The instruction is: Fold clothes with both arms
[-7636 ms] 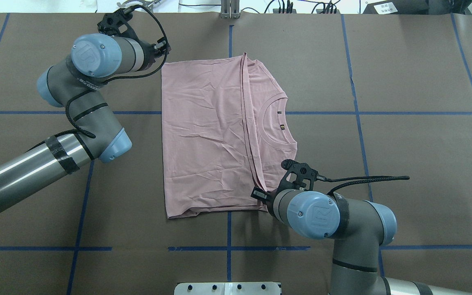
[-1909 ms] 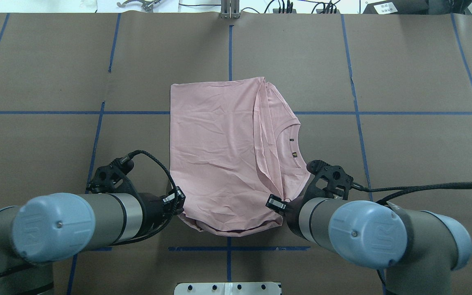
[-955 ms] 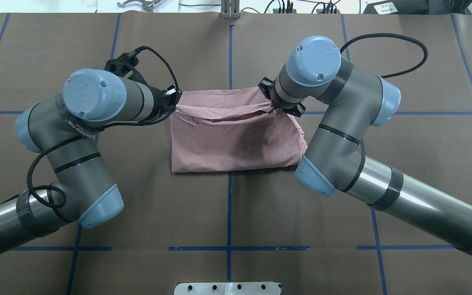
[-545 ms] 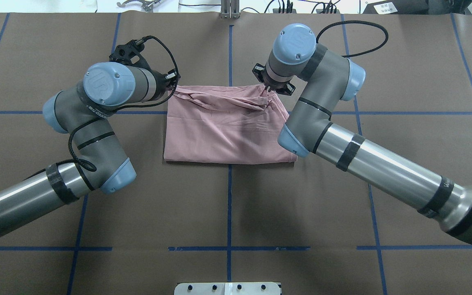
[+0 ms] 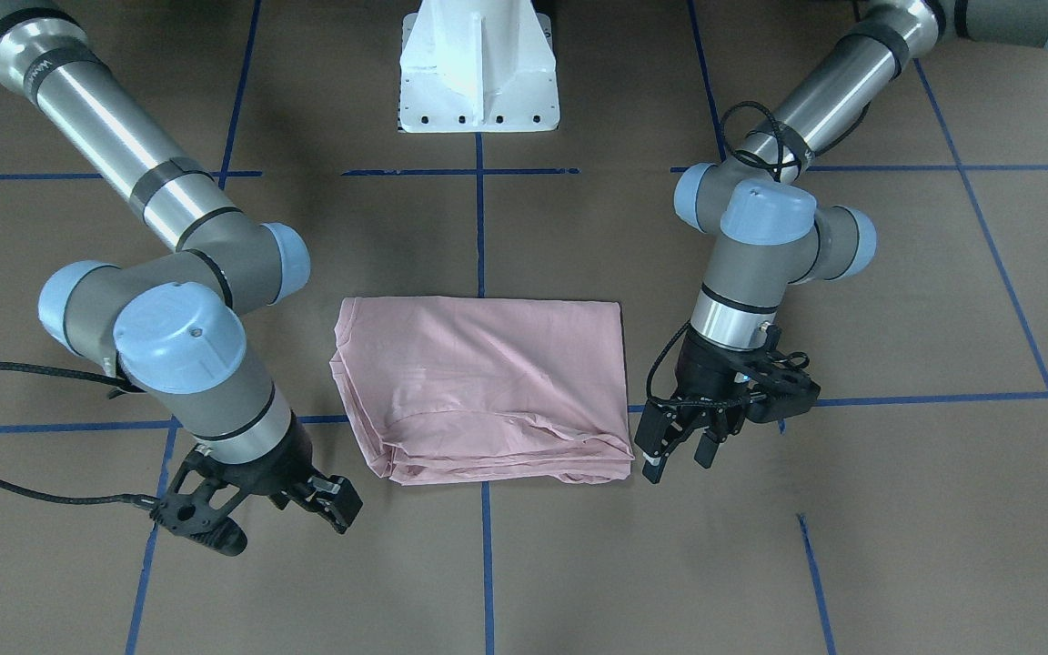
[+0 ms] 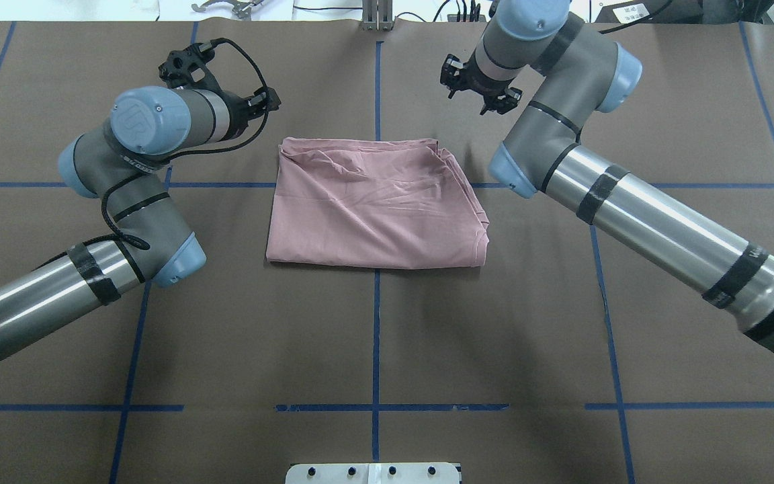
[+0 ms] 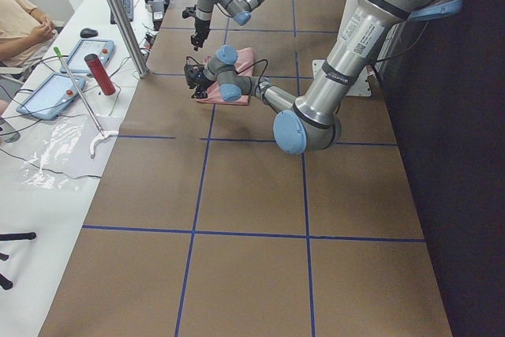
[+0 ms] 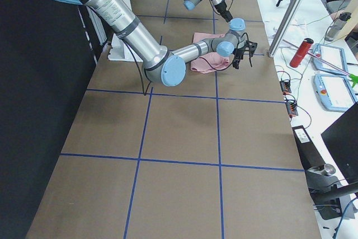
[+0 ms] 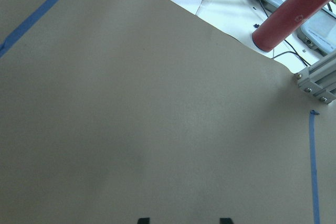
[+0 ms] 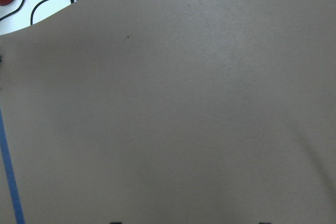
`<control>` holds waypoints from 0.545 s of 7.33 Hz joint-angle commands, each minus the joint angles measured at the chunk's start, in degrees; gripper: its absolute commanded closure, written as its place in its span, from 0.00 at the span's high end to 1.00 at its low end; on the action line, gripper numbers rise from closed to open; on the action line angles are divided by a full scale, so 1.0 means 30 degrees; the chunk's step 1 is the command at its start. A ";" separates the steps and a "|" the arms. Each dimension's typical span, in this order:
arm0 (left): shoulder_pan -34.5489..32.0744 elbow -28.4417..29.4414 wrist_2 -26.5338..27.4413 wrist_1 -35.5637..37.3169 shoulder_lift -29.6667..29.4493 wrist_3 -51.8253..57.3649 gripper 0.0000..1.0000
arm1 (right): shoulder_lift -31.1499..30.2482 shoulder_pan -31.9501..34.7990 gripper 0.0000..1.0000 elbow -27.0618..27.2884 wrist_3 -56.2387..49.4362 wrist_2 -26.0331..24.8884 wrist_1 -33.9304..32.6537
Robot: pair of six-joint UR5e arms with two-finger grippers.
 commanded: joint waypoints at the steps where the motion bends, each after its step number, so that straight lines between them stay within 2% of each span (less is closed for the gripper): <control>1: -0.2141 -0.2243 -0.3776 0.0077 0.2484 0.4209 1.00 | -0.3418 0.2596 1.00 0.3023 -0.2806 0.3132 -0.0088; 2: -0.4272 -0.3332 -0.7167 0.0193 0.4159 0.8204 1.00 | -0.5090 0.4962 1.00 0.3617 -0.6449 0.5124 -0.0089; 3: -0.6787 -0.3343 -1.0478 0.0252 0.5800 1.2188 1.00 | -0.6237 0.6987 1.00 0.3623 -1.0749 0.6768 -0.0582; 4: -0.8843 -0.3285 -1.2310 0.0513 0.6745 1.5679 1.00 | -0.7032 0.8284 1.00 0.3623 -1.4882 0.7016 -0.1718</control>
